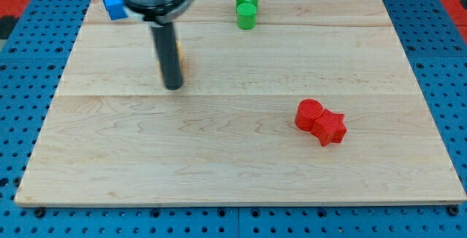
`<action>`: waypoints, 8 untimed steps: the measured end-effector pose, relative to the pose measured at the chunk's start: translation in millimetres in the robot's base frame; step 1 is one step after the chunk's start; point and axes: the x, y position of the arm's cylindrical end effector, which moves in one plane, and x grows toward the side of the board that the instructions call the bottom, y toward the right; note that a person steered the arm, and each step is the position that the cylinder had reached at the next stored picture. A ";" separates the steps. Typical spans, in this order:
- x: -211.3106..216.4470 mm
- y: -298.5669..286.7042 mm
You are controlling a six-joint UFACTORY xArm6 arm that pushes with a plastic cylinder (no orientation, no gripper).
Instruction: Move the yellow heart to the bottom of the green circle
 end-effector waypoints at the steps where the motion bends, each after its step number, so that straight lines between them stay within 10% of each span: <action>1: 0.0 -39.5; 8: -92.2 25.0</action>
